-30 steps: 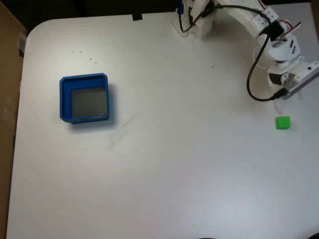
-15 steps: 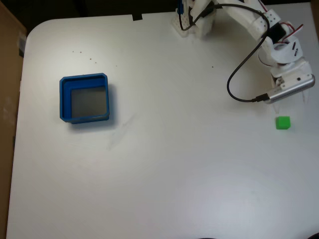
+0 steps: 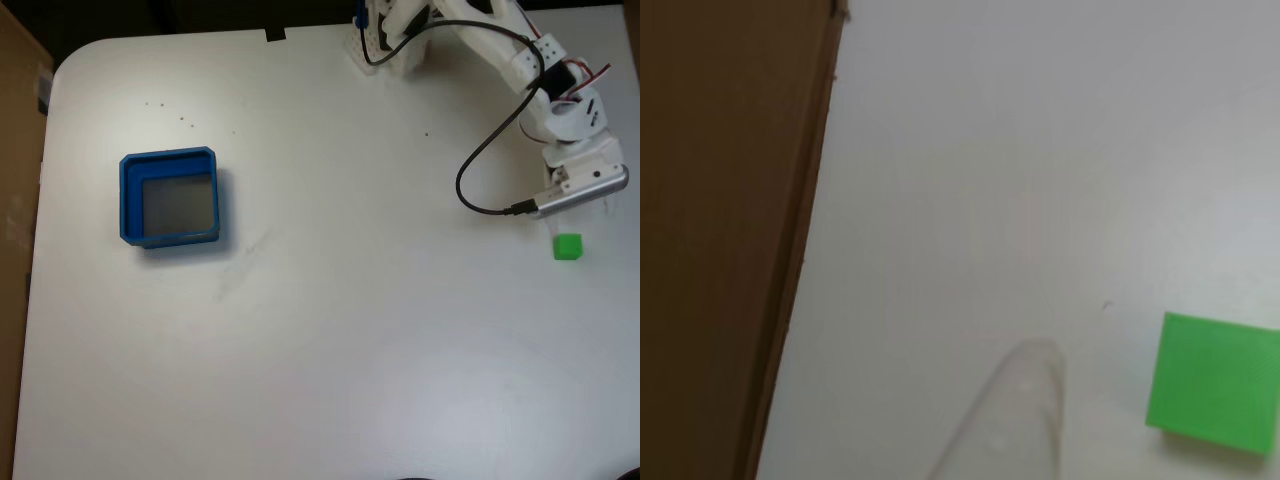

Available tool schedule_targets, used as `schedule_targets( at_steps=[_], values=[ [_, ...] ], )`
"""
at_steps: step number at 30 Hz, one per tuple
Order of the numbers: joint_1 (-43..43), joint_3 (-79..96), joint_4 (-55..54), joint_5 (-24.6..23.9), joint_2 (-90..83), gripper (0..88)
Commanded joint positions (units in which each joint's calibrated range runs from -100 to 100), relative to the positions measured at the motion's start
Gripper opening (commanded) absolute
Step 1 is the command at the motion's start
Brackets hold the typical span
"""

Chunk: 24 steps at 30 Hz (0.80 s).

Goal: Pick up green cube and drop it in the blue box

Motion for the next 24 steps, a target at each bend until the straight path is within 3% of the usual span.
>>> schedule_targets(
  at_steps=[1, 24],
  values=[
    [0.9, -4.2, -0.9, -0.1, -0.6, 32.7],
    [0.9, -7.6, -0.8, 0.3, 4.2, 32.7]
  ],
)
